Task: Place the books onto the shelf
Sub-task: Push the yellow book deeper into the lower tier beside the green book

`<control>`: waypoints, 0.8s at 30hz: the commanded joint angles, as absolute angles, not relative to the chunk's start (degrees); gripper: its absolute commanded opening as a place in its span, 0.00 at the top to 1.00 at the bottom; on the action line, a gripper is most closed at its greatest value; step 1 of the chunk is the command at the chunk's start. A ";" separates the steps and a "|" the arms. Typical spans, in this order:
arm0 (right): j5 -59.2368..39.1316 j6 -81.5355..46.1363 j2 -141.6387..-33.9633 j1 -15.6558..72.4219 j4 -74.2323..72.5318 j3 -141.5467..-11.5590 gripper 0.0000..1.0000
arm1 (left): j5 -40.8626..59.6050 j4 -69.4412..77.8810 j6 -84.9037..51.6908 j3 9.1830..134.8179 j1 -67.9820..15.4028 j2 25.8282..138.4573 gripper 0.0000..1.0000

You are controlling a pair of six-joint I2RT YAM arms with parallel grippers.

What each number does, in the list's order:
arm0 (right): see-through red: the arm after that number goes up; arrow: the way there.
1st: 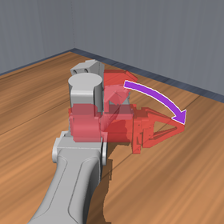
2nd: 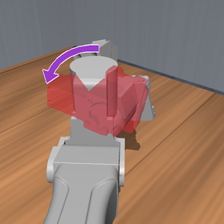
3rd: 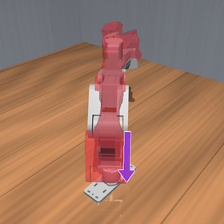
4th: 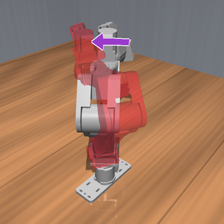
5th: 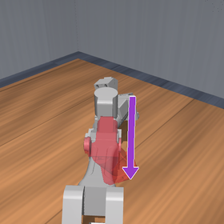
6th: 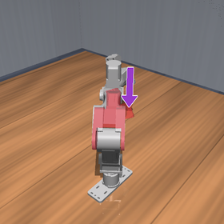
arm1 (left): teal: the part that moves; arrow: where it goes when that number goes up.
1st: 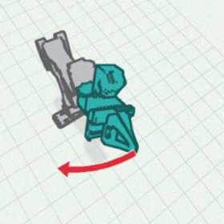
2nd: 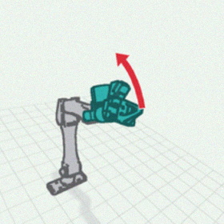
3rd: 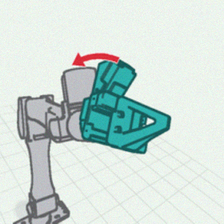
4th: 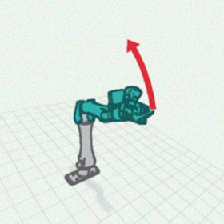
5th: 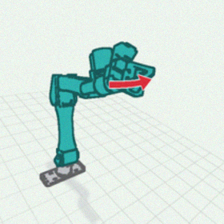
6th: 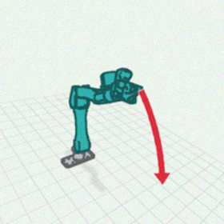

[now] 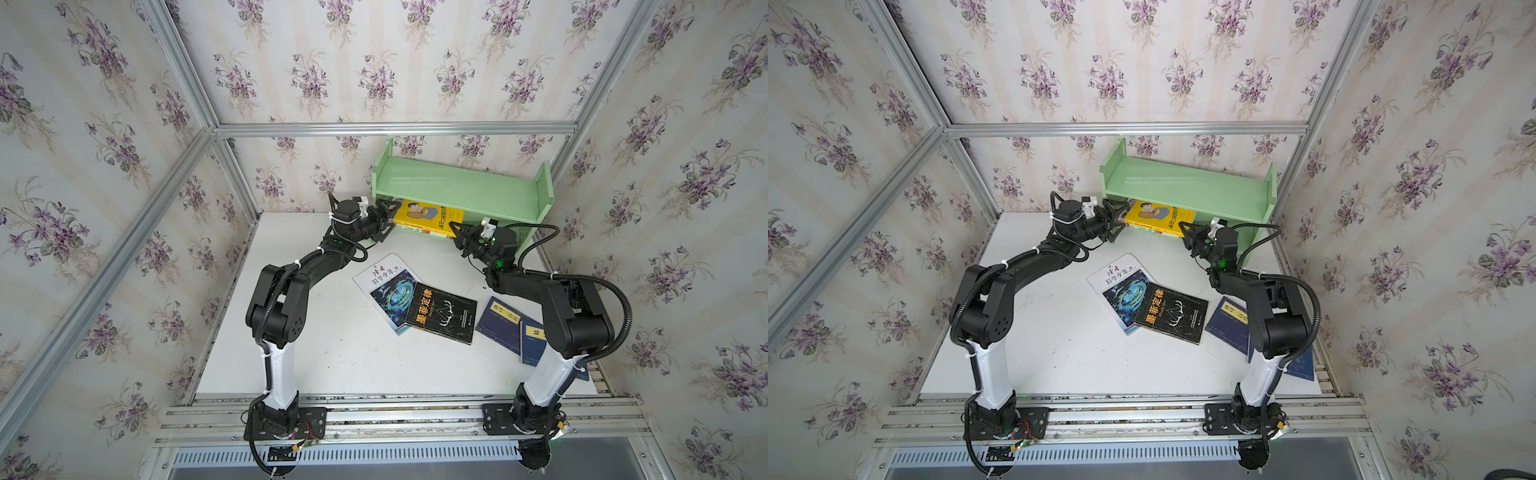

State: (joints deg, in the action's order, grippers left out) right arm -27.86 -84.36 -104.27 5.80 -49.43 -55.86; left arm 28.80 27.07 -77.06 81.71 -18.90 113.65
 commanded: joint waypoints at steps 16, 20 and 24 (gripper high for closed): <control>-31.29 -78.03 -113.10 6.54 -52.01 -68.51 0.94 | 26.39 14.61 -69.99 77.18 -17.29 109.65 0.01; -30.65 -77.08 -113.73 6.64 -51.94 -69.47 0.93 | 26.90 13.58 -69.91 78.35 -17.31 110.63 0.01; -30.99 -75.73 -113.77 6.60 -49.13 -70.21 0.91 | 26.69 11.12 -70.10 79.70 -17.31 111.77 0.01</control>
State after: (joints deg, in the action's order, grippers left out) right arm -30.92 -78.13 -113.75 6.70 -45.84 -68.71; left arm 26.44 12.82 -70.59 78.67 -17.30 111.13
